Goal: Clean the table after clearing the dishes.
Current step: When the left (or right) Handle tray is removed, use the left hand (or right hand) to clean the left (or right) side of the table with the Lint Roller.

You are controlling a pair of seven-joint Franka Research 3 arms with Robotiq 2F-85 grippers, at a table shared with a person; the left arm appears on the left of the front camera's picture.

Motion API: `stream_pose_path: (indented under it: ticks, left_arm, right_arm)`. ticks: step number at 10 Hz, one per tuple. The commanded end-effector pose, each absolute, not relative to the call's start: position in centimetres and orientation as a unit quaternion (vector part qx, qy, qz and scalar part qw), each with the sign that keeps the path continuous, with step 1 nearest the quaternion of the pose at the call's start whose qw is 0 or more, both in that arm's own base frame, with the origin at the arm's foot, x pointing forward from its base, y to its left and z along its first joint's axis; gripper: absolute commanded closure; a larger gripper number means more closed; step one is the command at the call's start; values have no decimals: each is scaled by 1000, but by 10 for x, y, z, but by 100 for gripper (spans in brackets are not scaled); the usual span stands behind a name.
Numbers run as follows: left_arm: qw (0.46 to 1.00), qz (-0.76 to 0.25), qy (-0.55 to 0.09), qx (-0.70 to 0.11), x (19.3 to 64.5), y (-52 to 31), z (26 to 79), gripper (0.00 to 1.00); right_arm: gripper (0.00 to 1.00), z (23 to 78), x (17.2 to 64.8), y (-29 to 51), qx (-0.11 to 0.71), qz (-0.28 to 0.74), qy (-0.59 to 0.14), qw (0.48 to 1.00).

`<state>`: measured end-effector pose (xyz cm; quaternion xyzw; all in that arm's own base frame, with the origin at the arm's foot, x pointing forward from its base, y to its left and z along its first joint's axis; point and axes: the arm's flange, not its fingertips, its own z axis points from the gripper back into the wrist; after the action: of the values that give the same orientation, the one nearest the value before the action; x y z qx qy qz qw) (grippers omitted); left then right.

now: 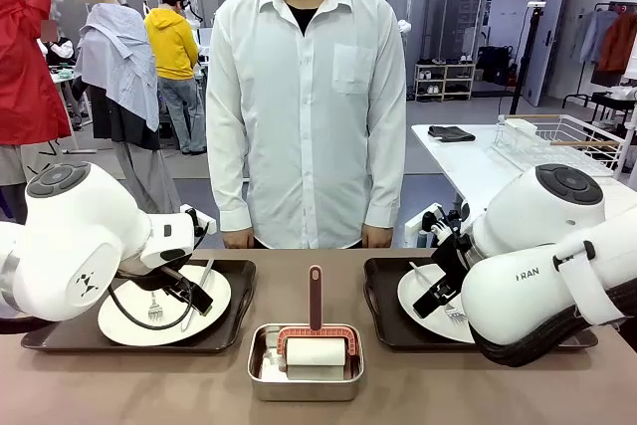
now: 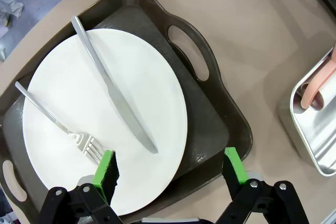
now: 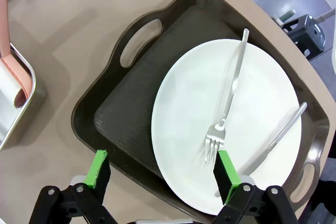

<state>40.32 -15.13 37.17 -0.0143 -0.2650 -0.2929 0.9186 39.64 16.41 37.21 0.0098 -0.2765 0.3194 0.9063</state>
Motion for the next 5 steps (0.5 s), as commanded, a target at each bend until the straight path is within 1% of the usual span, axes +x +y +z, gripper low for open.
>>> stream_pose_path:
  ticks: [1,5]
  left_arm:
    - [919,-293,-265,-14,403,-151,372,0]
    - [919,-293,-265,-14,403,-151,372,0]
  right_arm:
    - [0,372,396,165,10,319,-276,906]
    - [0,372,396,164,10,319,-276,906]
